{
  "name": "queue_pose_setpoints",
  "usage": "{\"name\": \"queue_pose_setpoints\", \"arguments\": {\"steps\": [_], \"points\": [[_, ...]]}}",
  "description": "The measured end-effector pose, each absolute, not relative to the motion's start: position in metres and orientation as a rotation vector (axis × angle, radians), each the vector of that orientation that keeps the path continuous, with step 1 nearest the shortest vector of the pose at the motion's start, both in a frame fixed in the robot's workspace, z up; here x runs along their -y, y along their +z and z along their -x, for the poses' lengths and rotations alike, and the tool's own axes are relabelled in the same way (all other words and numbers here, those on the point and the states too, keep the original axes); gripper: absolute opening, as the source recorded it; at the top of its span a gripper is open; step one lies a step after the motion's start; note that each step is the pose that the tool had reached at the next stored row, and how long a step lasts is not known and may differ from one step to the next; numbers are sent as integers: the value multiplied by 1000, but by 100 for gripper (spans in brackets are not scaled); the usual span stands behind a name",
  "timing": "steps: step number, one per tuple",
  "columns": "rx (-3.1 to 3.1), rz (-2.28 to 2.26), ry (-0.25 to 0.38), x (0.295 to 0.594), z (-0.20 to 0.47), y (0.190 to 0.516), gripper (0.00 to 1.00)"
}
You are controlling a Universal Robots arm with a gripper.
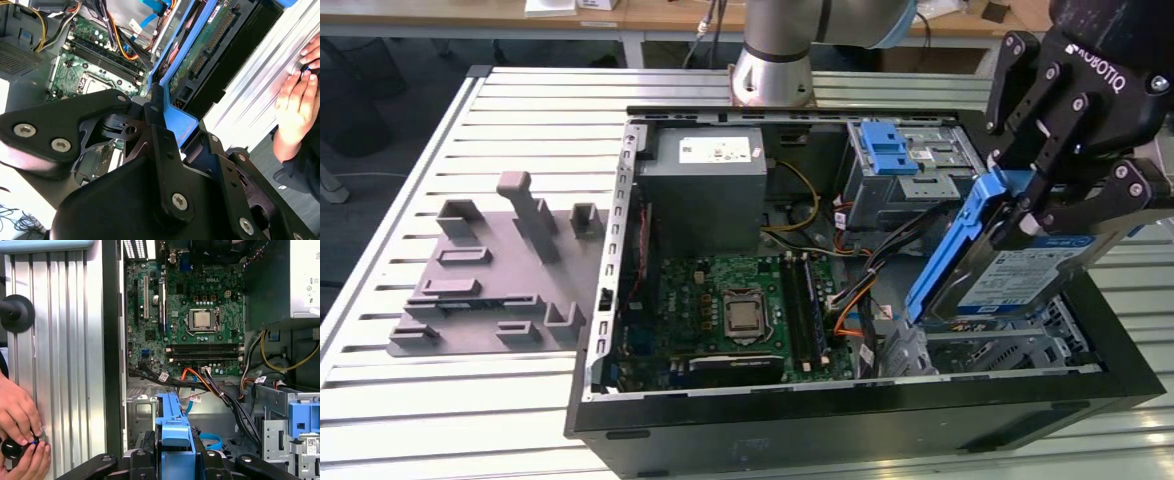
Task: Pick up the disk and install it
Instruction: 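Insert the disk into the insertion slot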
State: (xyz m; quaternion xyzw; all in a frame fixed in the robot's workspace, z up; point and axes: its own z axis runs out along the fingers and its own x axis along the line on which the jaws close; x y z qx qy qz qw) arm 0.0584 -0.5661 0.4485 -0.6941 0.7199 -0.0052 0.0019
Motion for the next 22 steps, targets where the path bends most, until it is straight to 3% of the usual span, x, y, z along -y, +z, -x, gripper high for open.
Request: {"name": "queue_pose_setpoints", "arguments": {"steps": [22], "points": [[-2259,2178,-16,566,-70,443,37]]}}
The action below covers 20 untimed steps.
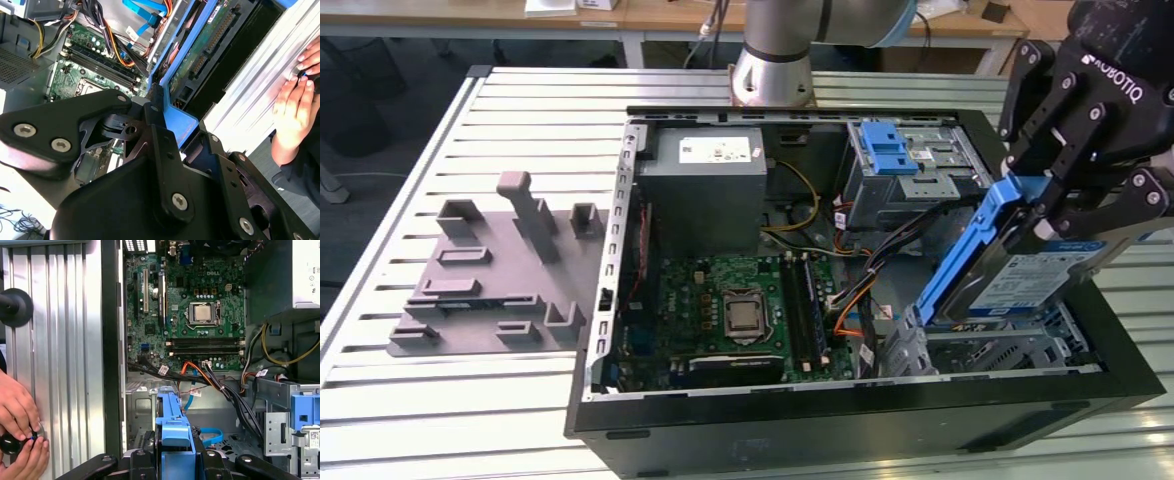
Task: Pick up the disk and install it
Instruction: 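Insert the disk into the insertion slot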
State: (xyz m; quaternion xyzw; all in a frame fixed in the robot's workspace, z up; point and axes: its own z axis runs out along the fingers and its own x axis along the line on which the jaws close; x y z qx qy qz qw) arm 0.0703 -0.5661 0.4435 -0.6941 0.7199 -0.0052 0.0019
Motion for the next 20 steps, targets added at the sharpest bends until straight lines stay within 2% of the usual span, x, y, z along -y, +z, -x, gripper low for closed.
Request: {"name": "queue_pose_setpoints", "arguments": {"steps": [20], "points": [[-2259,2178,-16,566,-72,434,37]]}}
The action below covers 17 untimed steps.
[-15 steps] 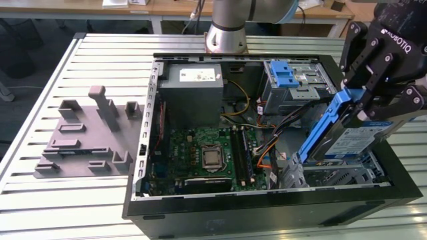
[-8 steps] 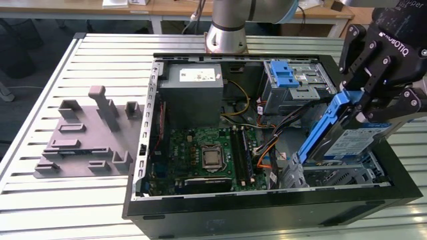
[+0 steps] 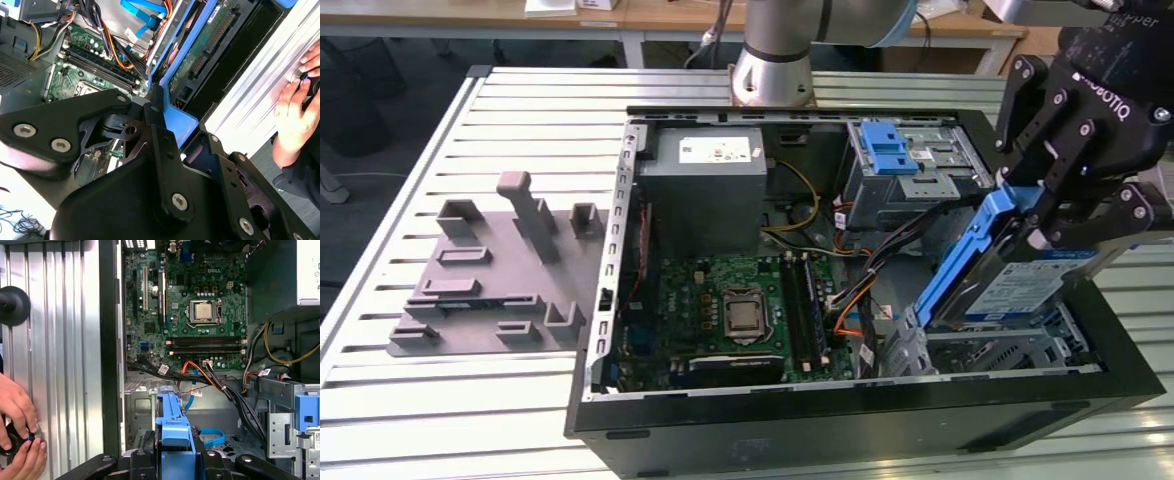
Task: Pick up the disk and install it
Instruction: 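Insert the disk into the insertion slot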
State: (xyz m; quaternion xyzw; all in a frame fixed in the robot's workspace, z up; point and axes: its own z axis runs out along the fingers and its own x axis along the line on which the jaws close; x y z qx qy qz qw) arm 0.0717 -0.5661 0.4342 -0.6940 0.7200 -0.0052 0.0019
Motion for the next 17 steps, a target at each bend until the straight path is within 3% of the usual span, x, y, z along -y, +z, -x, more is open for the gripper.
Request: {"name": "queue_pose_setpoints", "arguments": {"steps": [17], "points": [[-2259,2178,-16,566,-72,426,37]]}}
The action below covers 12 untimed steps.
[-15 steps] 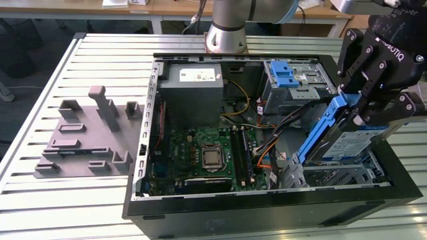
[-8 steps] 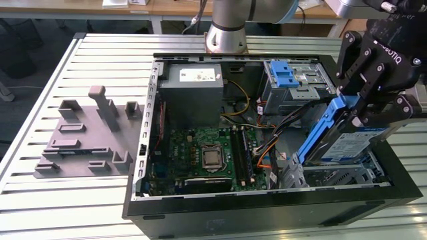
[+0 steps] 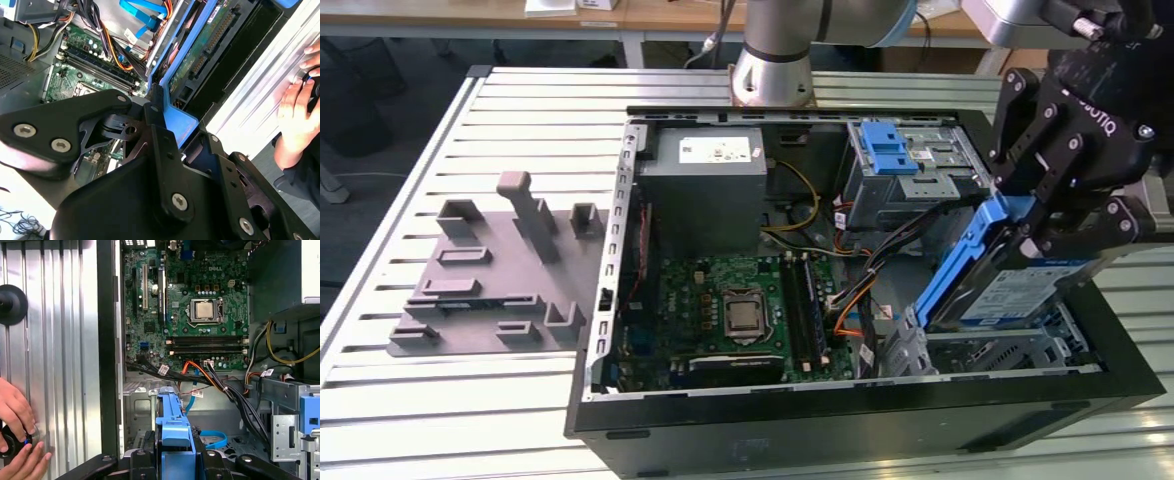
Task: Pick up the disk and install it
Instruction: 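Insert the disk into the insertion slot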
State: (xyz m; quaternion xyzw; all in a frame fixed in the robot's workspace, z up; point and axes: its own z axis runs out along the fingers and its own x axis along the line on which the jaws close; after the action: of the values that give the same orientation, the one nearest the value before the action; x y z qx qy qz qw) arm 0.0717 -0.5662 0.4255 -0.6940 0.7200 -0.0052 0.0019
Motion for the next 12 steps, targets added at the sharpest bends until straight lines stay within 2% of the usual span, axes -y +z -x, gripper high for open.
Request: {"name": "queue_pose_setpoints", "arguments": {"steps": [12], "points": [[-2259,2177,-16,566,-72,416,37]]}}
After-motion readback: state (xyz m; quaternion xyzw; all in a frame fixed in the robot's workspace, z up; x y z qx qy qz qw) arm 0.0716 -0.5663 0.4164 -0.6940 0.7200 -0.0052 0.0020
